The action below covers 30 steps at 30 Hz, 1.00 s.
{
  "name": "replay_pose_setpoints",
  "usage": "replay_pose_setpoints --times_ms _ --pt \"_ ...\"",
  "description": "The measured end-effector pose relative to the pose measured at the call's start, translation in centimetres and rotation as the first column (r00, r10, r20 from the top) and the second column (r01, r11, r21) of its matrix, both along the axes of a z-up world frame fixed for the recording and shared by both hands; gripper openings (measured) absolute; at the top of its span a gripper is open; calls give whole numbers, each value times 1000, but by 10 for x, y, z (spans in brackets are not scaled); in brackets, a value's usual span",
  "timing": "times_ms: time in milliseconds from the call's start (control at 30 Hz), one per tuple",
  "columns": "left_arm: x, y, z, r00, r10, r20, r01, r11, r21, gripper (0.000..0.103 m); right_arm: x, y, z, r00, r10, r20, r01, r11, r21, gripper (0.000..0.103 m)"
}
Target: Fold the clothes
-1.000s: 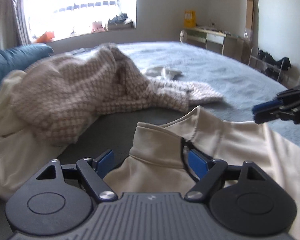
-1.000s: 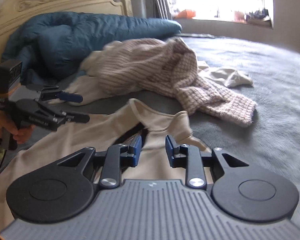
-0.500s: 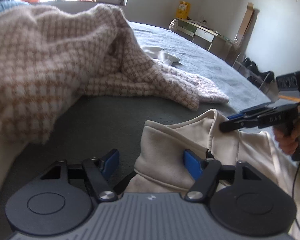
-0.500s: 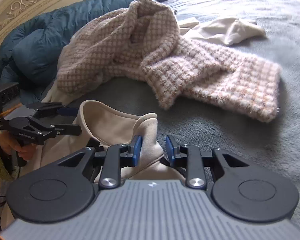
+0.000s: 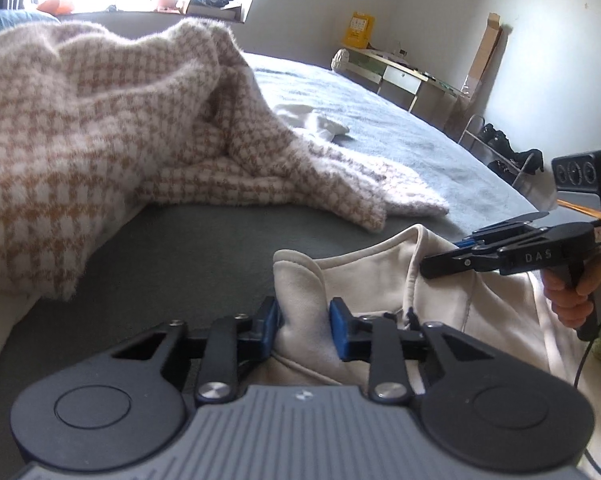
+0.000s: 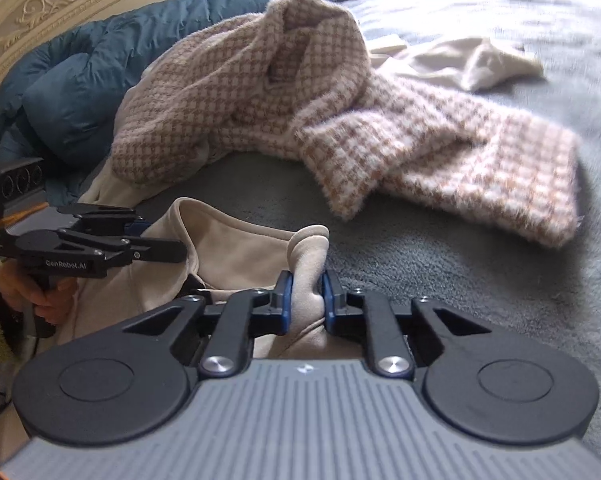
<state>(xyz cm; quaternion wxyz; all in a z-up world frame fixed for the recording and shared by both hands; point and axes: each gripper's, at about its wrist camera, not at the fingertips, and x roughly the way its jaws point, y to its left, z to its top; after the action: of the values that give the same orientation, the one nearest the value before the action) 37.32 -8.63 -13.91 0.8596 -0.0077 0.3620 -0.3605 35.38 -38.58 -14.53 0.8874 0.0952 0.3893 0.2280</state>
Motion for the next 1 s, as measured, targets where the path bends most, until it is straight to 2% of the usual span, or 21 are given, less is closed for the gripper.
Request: replay_pose_setpoints --times_ms 133,533,1000 --pt "-12 -1 16 999 13 30 -13 1000 -14 19 -13 11 17 999 -11 50 14 999 -49 11" --pt "-79 1 80 992 24 123 -19 999 -38 11 -78 38 83 991 -21 134 35 994 -105 11" --pt "-196 19 132 979 -5 206 19 998 -64 10 -189 58 134 976 -27 216 38 998 -50 10"
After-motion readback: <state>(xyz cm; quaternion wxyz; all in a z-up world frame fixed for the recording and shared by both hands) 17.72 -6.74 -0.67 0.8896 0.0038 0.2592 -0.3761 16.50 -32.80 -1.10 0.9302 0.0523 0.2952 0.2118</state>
